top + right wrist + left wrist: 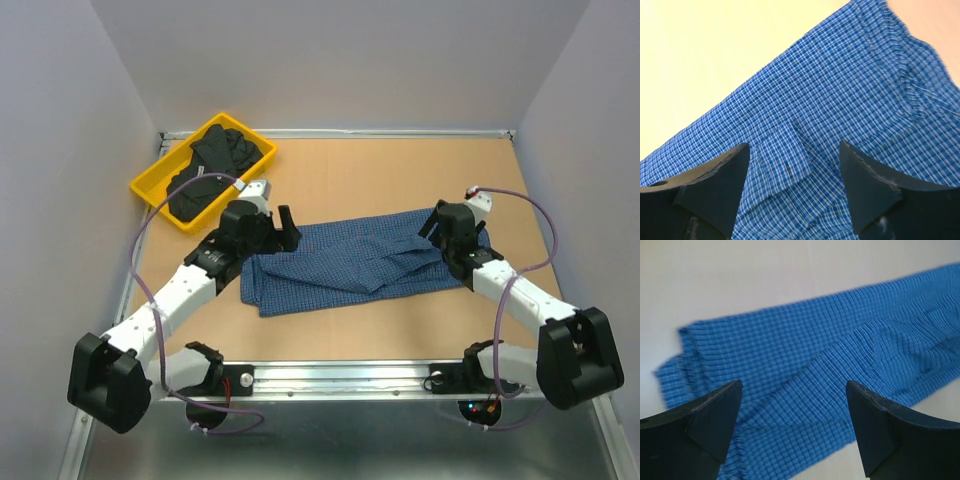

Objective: Fold and stack the long sleeve shirts
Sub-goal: Fold the shirt

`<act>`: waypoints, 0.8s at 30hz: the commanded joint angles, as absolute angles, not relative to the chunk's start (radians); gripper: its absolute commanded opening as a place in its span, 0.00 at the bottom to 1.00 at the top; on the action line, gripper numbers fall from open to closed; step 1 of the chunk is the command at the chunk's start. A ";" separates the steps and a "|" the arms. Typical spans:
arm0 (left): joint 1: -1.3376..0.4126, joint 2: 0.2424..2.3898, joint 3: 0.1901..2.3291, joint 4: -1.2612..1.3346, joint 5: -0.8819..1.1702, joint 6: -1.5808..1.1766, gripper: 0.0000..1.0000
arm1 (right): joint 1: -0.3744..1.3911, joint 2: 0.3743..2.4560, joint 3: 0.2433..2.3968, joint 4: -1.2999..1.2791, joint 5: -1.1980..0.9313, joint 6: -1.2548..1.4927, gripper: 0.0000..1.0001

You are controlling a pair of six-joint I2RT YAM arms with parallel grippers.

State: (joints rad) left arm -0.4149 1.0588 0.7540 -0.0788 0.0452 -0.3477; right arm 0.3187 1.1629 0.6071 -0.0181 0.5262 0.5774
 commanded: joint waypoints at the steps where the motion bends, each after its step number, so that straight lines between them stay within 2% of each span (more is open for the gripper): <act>1: -0.538 1.117 0.784 -0.071 0.040 -0.480 0.96 | 0.278 1.236 0.699 0.003 0.442 0.567 0.75; 3: -0.578 1.170 0.787 -0.071 0.017 -0.503 0.95 | 0.258 1.284 0.710 -0.024 0.397 0.592 0.69; 10: -0.624 1.313 0.798 -0.045 0.008 -0.532 0.94 | 0.204 1.377 0.704 -0.026 0.322 0.689 0.66; 19: -0.629 1.420 0.767 -0.037 -0.035 -0.545 0.94 | 0.201 1.427 0.696 -0.009 0.229 0.724 0.56; 22: -0.629 1.433 0.752 -0.035 -0.038 -0.554 0.94 | 0.201 1.422 0.693 -0.009 0.233 0.723 0.48; 24: -0.630 1.442 0.741 -0.037 -0.043 -0.557 0.94 | 0.201 1.419 0.699 -0.009 0.239 0.718 0.39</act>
State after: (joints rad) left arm -0.6228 1.4414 0.7532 -0.0601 -0.0166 -0.5423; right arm 0.2085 1.4223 0.6613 -0.0322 0.2462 0.7078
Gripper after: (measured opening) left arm 0.942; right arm 0.455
